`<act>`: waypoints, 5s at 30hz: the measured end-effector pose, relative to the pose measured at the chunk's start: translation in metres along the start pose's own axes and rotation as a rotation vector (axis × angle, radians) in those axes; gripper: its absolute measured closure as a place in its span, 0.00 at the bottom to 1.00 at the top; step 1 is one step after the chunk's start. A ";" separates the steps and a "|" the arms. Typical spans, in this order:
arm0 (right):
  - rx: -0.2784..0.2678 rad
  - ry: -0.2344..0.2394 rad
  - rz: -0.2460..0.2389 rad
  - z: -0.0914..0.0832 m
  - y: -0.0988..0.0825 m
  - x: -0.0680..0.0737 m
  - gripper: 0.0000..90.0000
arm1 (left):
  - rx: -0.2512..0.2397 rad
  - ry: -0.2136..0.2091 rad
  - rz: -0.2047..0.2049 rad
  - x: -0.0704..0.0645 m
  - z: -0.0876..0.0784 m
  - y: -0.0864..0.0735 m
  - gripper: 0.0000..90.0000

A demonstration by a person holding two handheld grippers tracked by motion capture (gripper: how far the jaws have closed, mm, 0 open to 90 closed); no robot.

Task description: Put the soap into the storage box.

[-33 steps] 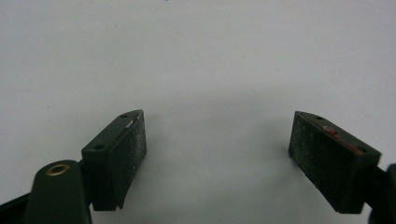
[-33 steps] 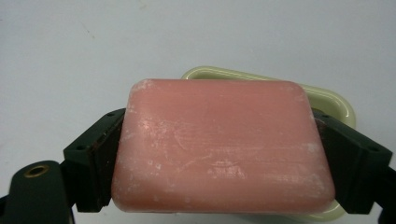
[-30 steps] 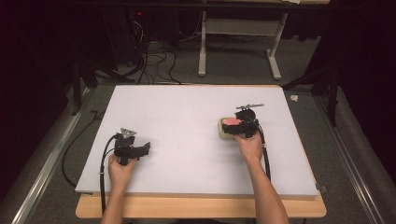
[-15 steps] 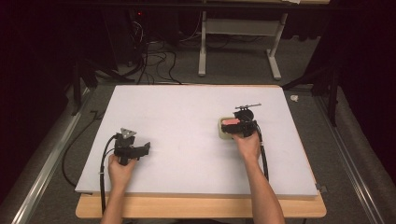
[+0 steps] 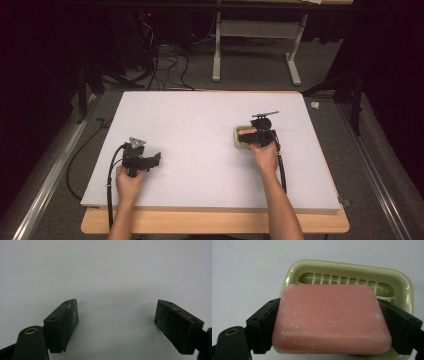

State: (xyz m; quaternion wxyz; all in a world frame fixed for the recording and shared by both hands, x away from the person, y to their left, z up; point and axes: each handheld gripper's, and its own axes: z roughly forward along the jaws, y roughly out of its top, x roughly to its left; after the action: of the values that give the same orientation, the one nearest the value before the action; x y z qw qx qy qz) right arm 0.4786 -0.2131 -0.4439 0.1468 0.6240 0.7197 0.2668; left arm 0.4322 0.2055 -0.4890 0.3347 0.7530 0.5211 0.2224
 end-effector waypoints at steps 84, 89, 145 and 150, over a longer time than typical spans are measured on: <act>-0.357 0.052 -0.024 -0.102 -0.029 -0.042 0.17 | 0.000 0.001 0.001 0.000 0.000 0.000 0.22; -0.364 0.057 -0.031 -0.106 -0.033 -0.044 0.18 | 0.000 0.002 0.002 0.000 0.000 0.000 0.22; -0.435 0.146 0.003 -0.118 -0.111 -0.078 0.23 | 0.000 0.003 0.004 -0.001 0.000 0.000 0.22; -0.439 0.174 0.031 -0.112 -0.116 -0.079 0.23 | 0.000 0.003 0.004 -0.001 0.000 0.000 0.22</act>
State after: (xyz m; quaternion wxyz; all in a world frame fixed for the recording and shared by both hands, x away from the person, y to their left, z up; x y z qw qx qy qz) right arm 0.3362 -0.3220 -0.4278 0.2121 0.5627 0.6448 0.4718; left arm 0.4318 0.2050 -0.4889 0.3334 0.7536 0.5202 0.2242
